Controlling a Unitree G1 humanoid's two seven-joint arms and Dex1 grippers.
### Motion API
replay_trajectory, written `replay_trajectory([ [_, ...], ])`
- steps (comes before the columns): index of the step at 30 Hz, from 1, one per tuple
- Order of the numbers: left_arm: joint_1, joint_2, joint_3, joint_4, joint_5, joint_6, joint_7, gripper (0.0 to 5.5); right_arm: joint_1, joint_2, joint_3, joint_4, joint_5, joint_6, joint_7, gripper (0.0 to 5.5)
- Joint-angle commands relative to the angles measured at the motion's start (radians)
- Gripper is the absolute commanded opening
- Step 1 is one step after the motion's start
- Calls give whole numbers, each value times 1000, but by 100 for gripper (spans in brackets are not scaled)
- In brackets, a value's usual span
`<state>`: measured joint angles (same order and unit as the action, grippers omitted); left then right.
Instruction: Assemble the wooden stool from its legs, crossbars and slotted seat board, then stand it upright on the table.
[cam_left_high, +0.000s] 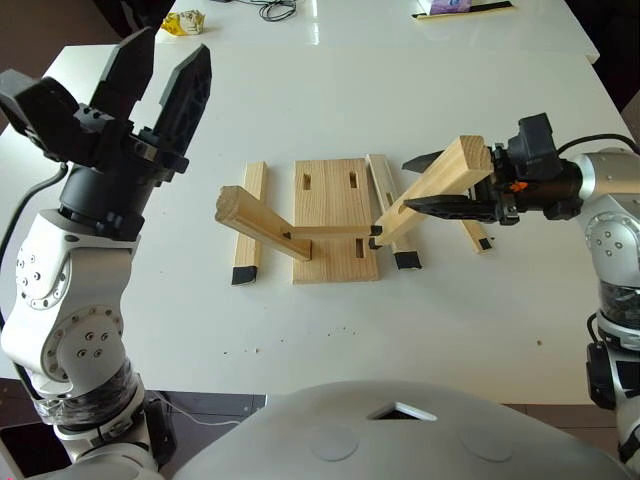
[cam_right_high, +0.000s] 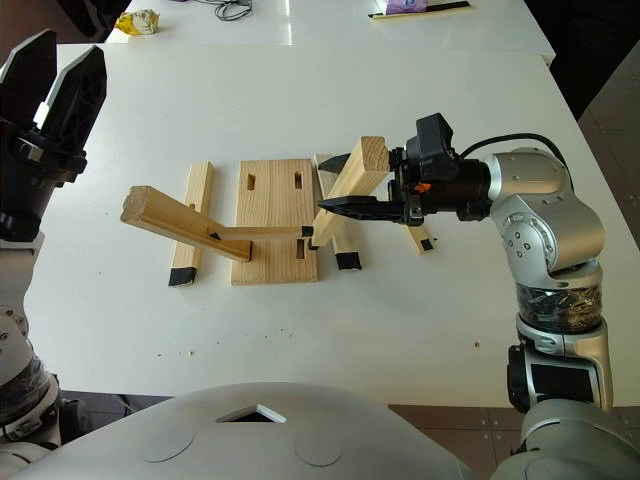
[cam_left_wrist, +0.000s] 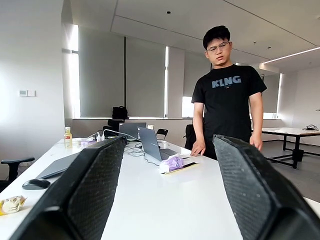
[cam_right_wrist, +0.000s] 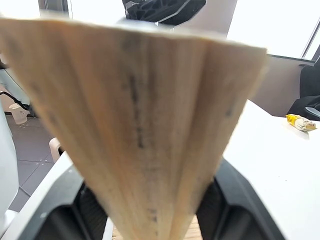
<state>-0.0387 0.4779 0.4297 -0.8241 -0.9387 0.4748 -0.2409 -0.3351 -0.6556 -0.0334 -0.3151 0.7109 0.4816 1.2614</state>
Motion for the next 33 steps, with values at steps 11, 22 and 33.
replay_trajectory([
  [11, 15, 13, -48, 48, 0, -13, 10, 321, 29, 44, 53, -29, 16, -1, -40, 202],
  [22, -54, -2, 116, 139, -192, -95, 112, 321, 137, 90, 56, -73, 13, -54, -97, 202],
  [33, -39, 50, 163, 241, -236, -82, 88, 321, 196, 123, 48, -117, -5, -116, -177, 202],
])
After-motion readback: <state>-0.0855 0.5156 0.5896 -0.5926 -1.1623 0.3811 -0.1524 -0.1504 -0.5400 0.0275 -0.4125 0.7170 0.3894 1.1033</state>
